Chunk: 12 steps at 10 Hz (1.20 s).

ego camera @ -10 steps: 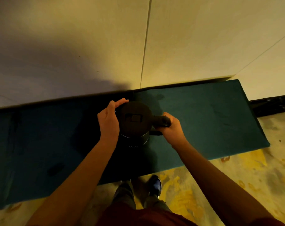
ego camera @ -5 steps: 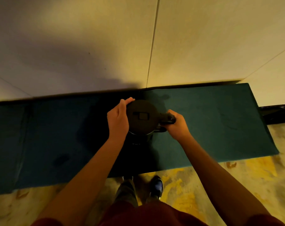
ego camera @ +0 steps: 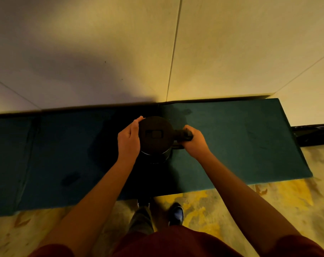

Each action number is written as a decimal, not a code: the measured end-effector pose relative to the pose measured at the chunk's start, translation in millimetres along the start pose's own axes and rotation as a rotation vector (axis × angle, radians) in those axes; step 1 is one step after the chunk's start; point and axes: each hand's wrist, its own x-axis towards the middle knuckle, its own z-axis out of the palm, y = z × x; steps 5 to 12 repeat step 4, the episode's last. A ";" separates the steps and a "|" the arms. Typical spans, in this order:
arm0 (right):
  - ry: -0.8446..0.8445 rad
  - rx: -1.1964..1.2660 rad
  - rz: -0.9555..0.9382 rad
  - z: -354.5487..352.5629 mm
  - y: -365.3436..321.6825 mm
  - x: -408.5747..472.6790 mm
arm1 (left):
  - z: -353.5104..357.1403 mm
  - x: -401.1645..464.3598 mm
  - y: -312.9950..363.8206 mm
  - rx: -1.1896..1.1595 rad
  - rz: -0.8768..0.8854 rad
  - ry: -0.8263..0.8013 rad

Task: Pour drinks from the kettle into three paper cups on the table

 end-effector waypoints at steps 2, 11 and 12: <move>-0.087 -0.155 0.037 -0.9 2.2 2.1 | -5.1 5.8 -4.4 0.148 0.028 -0.048; -0.415 -0.414 0.063 -49.6 -27.6 0.6 | -6.1 41.4 74.0 0.406 0.123 -0.084; -0.415 -0.414 0.063 -49.6 -27.6 0.6 | -6.1 41.4 74.0 0.406 0.123 -0.084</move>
